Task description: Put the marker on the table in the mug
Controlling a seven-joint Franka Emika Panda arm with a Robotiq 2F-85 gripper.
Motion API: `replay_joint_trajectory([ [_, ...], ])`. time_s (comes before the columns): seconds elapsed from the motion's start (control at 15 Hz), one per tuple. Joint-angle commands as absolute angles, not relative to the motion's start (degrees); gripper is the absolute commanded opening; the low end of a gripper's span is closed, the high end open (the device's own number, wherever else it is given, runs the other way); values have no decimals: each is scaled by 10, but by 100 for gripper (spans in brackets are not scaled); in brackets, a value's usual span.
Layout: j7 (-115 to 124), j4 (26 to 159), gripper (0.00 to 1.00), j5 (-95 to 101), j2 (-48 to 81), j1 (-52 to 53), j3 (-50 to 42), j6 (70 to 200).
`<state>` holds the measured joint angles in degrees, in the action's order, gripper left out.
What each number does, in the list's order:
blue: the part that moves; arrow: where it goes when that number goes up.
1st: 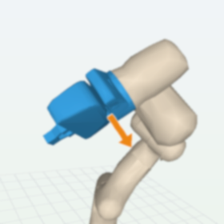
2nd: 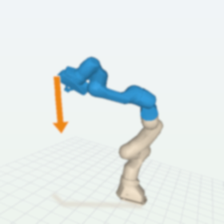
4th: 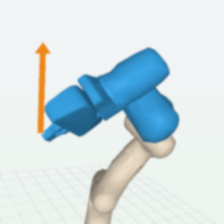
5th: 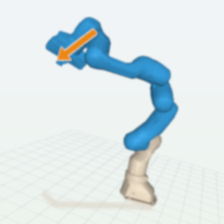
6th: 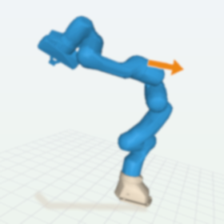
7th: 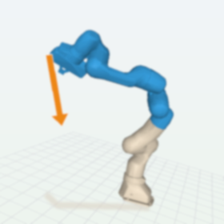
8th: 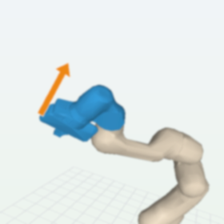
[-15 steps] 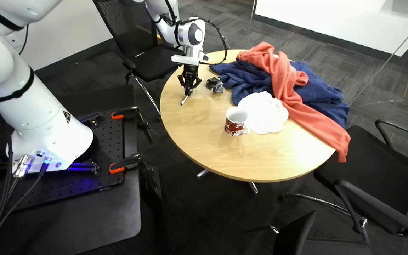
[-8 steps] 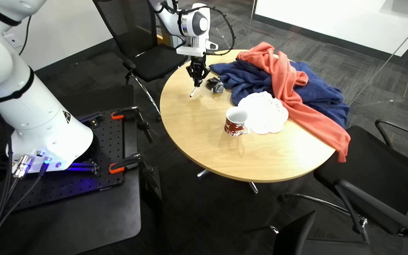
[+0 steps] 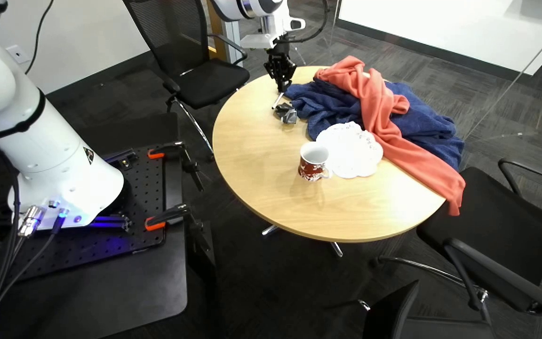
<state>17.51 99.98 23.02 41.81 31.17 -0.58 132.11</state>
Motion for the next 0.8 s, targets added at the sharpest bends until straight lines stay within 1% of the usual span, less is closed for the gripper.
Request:
replay_joint_trajectory([
  [0.0, 255, 1134, 3, 272, 304, 307, -31, 1383],
  [0.27, 329, 1213, 3, 321, 233, 299, -52, 1415],
  [0.4, 343, 1244, 3, 339, 207, 287, -44, 1433],
  [0.47, 326, 1189, 11, 329, 252, 279, -31, 1402],
  [0.73, 329, 1223, 11, 335, 224, 272, -27, 1413],
])
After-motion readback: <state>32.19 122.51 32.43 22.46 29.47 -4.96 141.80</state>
